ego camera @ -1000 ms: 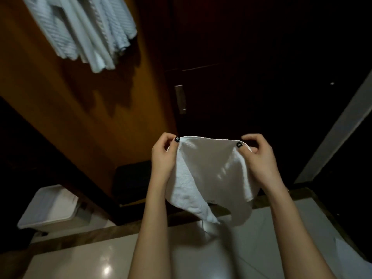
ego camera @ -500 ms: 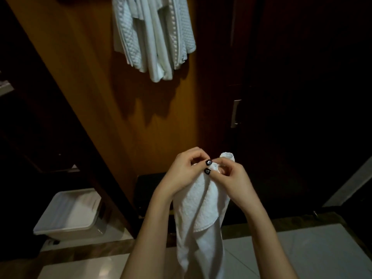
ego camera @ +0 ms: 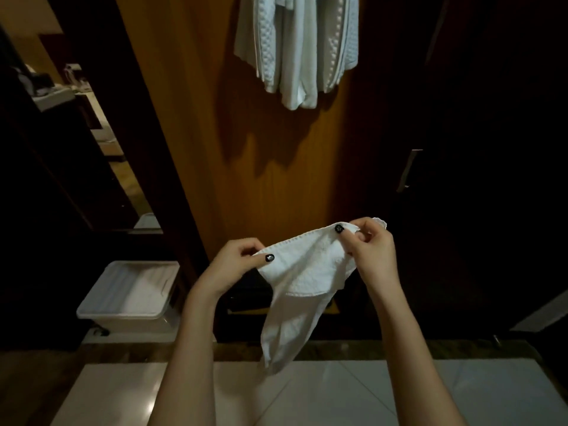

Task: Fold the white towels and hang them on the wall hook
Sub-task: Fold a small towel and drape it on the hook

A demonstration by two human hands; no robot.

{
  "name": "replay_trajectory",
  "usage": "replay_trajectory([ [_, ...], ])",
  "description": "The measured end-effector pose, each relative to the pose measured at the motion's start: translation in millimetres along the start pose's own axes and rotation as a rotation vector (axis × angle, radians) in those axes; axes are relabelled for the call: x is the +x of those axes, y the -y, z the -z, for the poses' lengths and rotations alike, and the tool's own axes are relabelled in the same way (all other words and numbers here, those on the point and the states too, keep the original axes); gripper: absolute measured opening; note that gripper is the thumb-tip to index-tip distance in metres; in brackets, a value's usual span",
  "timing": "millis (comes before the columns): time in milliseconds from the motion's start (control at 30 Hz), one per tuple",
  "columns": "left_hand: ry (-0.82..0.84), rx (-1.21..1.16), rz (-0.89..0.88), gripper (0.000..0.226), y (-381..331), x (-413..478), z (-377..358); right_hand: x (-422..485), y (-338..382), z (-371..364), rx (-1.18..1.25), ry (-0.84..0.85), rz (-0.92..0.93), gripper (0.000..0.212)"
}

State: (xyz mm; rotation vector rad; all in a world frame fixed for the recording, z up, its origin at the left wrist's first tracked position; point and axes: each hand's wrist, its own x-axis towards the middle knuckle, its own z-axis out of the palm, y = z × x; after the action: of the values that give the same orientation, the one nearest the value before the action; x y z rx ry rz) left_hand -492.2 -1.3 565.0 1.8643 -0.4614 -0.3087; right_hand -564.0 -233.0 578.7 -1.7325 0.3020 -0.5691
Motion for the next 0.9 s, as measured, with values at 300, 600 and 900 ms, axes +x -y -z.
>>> replay_trajectory([
  [300,-0.288,-0.073,-0.222,0.033,4.6,-4.6,-28.2,-0.5,-10.3,-21.3,0.081,-0.17,-0.152,0.005],
  [600,-0.182,0.215,-0.159,0.059,2.8,7.0,-87.0,-4.4,-4.0,-21.9,0.144,-0.146,-0.204,0.014],
  [900,-0.396,0.315,-0.243,0.021,5.2,24.9,-112.1,-6.2,3.6,-14.5,0.084,-0.111,-0.186,0.027],
])
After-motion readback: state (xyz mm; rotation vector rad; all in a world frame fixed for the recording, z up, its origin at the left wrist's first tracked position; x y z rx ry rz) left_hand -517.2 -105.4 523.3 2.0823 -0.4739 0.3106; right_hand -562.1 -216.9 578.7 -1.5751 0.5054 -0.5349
